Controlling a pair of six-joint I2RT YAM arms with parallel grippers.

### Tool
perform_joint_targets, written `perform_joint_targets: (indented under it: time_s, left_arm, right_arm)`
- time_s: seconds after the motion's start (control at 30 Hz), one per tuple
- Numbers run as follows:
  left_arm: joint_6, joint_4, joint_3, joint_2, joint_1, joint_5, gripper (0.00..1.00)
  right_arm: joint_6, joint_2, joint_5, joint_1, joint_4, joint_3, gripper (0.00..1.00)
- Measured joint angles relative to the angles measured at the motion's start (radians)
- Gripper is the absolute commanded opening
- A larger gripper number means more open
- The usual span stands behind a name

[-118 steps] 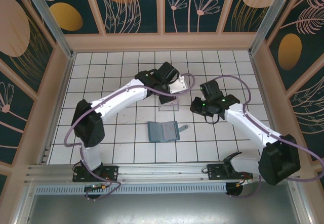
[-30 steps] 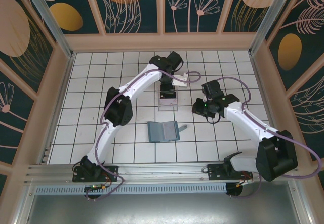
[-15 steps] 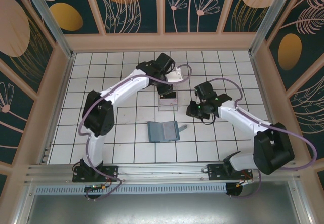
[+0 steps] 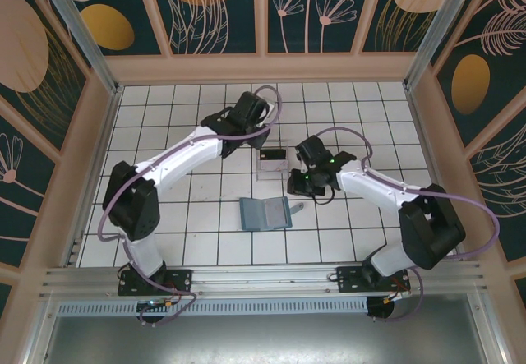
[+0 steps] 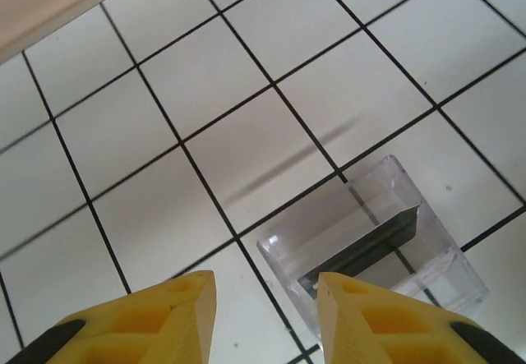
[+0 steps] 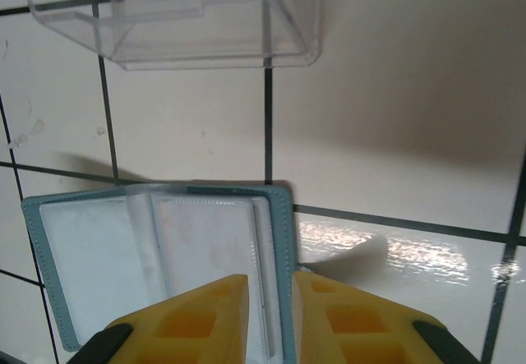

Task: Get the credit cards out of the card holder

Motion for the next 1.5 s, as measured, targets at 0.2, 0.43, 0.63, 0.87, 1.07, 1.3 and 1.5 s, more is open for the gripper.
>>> perform_joint_targets:
  time_s: [0.2,0.43,0.63,0.87,1.07,1.3,1.5]
  left_arm:
    - [-0.170,0.093,-0.211,-0.181,0.000,0.011,0.42]
    - [-0.343,0.148,-0.278,-0.262,0.000,0.027,0.37]
    - [-0.484,0.137,-0.337,-0.260,0.000,0.078,0.33]
    - [-0.609,0.074,-0.336,-0.204,-0.074,0.097,0.32]
    - [-0.718,0.099,-0.351,-0.129,-0.200,0.209,0.31]
    - [-0.843,0.235,-0.435,-0.114,-0.228,0.359,0.31]
    - [-0.903,0.328,-0.465,-0.070,-0.228,0.447,0.32]
  right_arm:
    - [0.001,0.040,0.000,0.048,0.001,0.011,0.21]
    - [0.004,0.081,0.000,0.089,0.002,0.021,0.21]
    - [0.008,0.097,0.003,0.116,0.002,0.022,0.20]
    - [0.031,0.092,0.034,0.116,0.001,0.021,0.19]
    - [0.055,0.006,0.071,0.060,-0.002,-0.018,0.19]
    - [0.054,-0.234,0.088,-0.132,-0.004,-0.111,0.20]
    - [0.053,-0.326,0.076,-0.206,-0.005,-0.162,0.19]
